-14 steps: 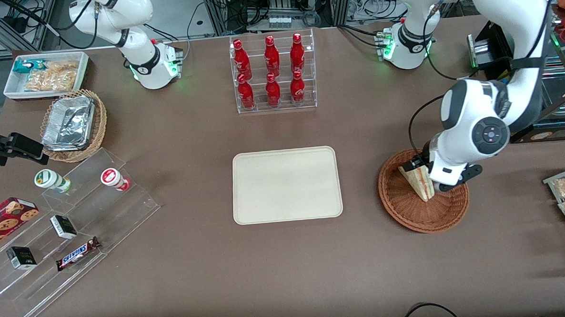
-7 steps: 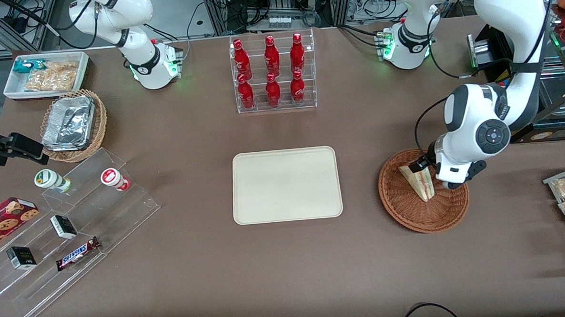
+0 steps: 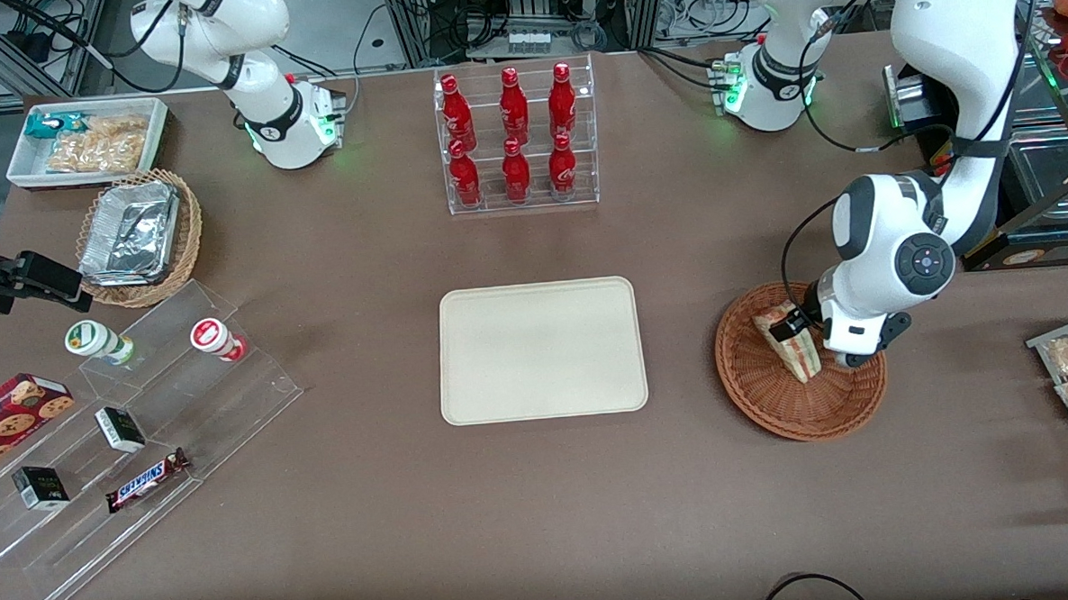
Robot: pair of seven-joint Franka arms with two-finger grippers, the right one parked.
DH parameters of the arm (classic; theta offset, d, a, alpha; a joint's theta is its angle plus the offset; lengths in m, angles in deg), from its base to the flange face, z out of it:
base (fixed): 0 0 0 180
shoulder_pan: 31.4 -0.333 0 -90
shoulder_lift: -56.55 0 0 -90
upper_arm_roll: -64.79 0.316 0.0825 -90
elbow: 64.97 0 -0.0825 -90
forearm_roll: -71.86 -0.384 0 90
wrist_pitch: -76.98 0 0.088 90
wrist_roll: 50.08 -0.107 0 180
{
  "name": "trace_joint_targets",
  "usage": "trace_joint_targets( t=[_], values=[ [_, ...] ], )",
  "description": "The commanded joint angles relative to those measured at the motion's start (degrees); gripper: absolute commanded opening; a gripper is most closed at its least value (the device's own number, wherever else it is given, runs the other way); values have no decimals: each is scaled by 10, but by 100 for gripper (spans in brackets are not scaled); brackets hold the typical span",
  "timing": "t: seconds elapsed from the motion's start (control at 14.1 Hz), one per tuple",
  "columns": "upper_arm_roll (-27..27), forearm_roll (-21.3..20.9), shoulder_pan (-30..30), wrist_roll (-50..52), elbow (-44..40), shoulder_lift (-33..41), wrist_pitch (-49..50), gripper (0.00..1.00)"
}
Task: Place sandwich from basket to tray
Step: 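Lower the left gripper and close it on the wrapped sandwich, then lift the sandwich and carry it toward the cream tray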
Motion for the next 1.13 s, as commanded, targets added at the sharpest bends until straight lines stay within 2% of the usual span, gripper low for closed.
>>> trace_joint_targets(
  t=[0.0,0.21,0.35,0.42,0.57,0.71,0.78,0.85,1.06],
  values=[
    [1,5,1,7,1,-8,-15,100],
    [1,29,2,7,1,-19,-44,99],
    [1,31,4,7,0,-31,-59,92],
    [0,31,5,7,1,-33,-62,83],
    [0,31,5,7,1,-35,-63,55],
    [0,31,4,6,0,-33,-61,16],
    [0,30,2,-1,-1,-30,-57,8],
    [0,29,2,-2,-12,-25,-54,5],
    [-4,21,9,-18,-54,4,19,4]
  ],
)
